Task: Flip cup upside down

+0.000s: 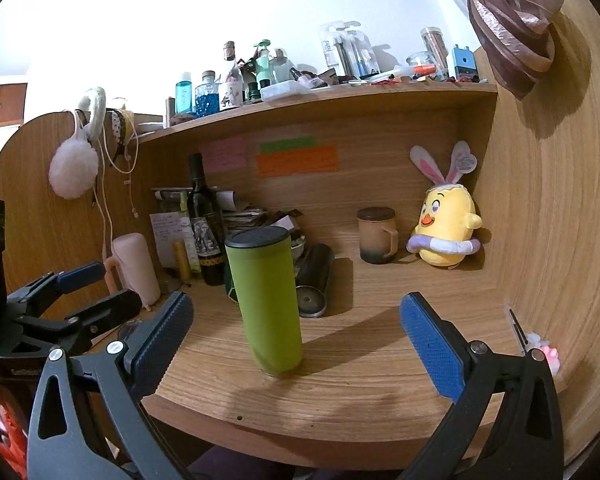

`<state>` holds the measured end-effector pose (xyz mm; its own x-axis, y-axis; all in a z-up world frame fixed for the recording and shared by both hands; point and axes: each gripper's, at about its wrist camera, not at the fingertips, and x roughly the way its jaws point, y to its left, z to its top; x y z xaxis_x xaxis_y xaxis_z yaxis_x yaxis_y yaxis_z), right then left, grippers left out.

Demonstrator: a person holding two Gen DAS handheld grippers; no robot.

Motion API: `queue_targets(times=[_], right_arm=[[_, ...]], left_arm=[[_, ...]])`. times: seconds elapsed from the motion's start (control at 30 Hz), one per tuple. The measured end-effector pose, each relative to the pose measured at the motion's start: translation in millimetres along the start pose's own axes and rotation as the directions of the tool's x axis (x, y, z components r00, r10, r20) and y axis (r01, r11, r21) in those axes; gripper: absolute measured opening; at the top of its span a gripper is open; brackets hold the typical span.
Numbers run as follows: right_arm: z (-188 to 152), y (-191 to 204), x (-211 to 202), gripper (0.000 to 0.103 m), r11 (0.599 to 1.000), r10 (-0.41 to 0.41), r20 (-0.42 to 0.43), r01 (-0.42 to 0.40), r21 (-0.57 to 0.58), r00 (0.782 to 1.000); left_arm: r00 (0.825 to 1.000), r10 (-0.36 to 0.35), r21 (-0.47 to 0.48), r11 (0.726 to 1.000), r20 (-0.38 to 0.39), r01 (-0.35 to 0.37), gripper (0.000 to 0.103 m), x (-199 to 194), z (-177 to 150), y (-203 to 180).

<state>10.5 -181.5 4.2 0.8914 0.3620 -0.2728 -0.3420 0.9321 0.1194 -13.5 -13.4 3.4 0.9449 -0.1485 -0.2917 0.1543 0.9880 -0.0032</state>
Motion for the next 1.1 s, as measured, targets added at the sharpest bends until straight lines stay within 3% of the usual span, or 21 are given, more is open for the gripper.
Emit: queue_targets(times=[1.1], right_arm=[[-0.8,-3.2,0.2,0.103,1.000,-0.004,0.003,0.004,-0.003,1.000]], left_arm=[[1.000,0.000,0.006,1.000,-0.001,0.000,0.103,2.0,-1.2,2.3]])
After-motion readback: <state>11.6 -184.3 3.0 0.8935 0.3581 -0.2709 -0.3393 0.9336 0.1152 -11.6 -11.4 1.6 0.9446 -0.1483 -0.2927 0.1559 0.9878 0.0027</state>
